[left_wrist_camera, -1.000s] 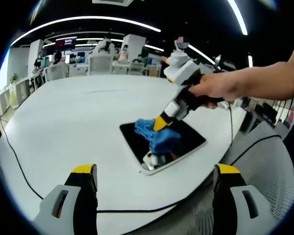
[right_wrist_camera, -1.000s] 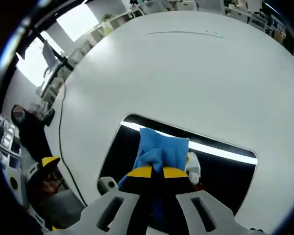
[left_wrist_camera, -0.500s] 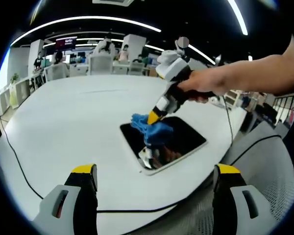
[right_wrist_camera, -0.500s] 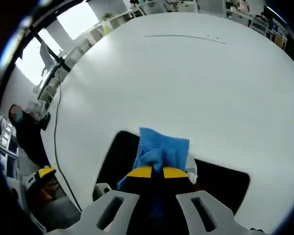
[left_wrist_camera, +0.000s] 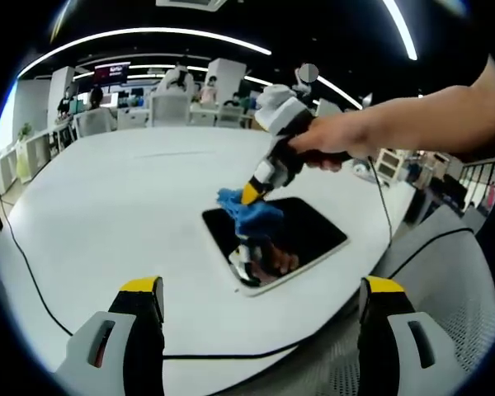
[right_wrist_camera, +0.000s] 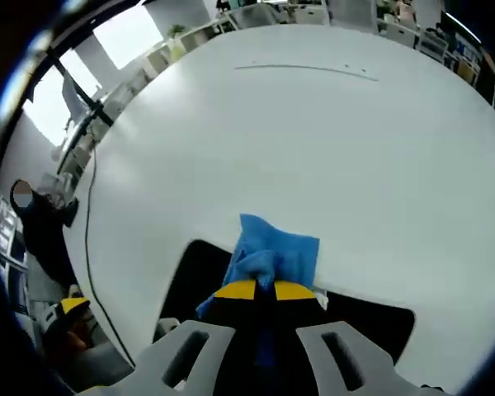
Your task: Wipe the mirror surface with the cleaning cloth until all visible marks leave the cleaned area.
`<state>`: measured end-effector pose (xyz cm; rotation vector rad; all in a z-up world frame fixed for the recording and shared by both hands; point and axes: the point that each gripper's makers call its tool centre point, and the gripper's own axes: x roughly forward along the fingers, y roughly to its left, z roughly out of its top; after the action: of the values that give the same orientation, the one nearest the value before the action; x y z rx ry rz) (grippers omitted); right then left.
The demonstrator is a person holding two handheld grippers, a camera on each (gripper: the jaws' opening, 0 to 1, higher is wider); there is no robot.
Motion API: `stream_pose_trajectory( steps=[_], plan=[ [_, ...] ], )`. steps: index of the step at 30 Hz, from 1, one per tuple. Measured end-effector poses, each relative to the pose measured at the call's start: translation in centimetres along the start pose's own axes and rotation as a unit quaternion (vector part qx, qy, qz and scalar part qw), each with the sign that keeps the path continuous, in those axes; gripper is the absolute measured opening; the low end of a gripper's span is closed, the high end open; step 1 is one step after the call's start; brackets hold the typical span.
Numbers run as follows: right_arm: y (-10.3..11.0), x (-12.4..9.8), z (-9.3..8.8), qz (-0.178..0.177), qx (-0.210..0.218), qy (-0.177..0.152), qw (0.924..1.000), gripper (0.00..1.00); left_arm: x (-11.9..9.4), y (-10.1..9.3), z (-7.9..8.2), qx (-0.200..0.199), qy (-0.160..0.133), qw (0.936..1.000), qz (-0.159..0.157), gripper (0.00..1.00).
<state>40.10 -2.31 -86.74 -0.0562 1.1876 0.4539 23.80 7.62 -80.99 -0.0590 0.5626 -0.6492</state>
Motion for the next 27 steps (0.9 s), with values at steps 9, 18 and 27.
stream_pose_trajectory(
  steps=[9,18,27],
  plan=[
    [-0.18,0.28,0.1,-0.001,0.005,0.002,1.0,0.0,0.02,0.02,0.22,-0.003,-0.007,1.0,-0.001,0.99],
    [-0.19,0.31,0.06,0.003,-0.006,-0.001,1.0,0.0,0.01,0.12,0.24,-0.005,-0.007,1.0,0.002,0.99],
    [-0.91,0.03,-0.22,0.002,-0.012,-0.001,0.9999,0.0,0.01,0.25,0.17,-0.007,-0.007,0.9999,0.004,0.99]
  ],
)
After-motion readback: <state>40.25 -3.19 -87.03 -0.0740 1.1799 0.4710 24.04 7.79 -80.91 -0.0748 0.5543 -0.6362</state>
